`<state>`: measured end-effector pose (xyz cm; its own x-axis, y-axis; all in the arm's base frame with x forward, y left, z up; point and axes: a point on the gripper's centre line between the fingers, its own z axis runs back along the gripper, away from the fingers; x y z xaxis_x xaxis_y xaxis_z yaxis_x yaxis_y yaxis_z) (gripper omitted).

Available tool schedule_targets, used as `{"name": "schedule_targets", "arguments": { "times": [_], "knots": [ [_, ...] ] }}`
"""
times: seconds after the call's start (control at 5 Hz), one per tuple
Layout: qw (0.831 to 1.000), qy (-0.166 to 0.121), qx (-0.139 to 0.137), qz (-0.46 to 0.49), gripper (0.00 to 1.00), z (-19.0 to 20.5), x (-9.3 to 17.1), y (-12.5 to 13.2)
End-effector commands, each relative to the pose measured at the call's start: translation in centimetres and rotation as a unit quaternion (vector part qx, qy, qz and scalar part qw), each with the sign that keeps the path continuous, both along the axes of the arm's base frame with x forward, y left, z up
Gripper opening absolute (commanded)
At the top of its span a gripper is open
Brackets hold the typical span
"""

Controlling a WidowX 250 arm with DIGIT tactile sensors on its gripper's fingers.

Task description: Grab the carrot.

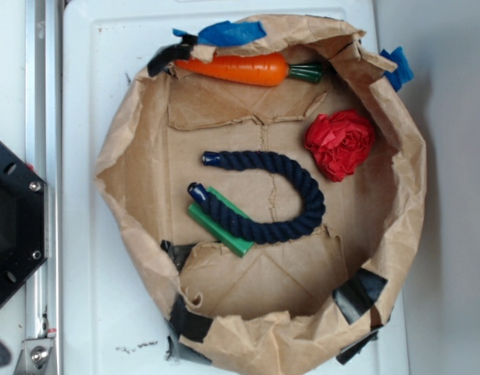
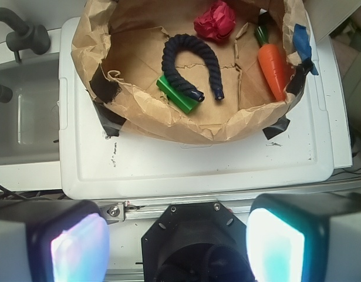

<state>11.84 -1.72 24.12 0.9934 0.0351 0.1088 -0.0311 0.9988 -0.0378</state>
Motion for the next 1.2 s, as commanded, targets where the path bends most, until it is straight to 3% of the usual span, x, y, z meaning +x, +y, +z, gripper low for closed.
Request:
{"name": "schedule_targets", "arguments": {
  "times": [0.0,0.2,0.4,0.6,1.0],
  "knots": [
    [1.000,0.000,0.000,0.000,1.00,0.0,0.0,0.0],
    [1.000,0.013,-0.016,0.016,1.00,0.0,3.3,-5.0],
    [0.999,0.036,-0.028,0.006,1.00,-1.0,8.1,-4.3],
    [0.995,0.056,-0.037,-0.073,1.00,-2.0,12.8,-1.8],
    [0.976,0.027,-0.018,-0.216,1.00,-4.7,13.8,2.7]
  ]
}}
